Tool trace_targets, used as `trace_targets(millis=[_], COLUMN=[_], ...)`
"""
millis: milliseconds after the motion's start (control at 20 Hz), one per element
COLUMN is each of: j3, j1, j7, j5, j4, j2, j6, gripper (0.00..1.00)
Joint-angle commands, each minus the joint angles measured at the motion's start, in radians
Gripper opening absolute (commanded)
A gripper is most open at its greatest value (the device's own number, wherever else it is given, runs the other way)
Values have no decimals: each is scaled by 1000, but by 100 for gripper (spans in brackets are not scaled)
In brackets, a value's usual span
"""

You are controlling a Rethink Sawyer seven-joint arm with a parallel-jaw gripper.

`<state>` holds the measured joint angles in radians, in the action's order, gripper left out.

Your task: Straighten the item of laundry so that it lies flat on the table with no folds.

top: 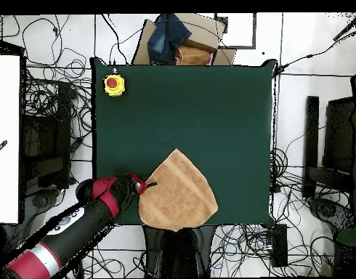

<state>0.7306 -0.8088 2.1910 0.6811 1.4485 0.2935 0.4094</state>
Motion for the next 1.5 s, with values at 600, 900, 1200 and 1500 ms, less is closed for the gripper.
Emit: trace_targets(millis=[600, 900, 1200, 1500], j3=[-127, -127, -121, -115], j1=[82, 79, 73, 20], j7=[193, 207, 215, 280], j5=[-2, 2, 3, 32], j4=[4, -8, -8, -2], j2=[-28, -16, -14, -11], j6=[-88, -86, -80, -35], gripper=[100, 100, 100, 100])
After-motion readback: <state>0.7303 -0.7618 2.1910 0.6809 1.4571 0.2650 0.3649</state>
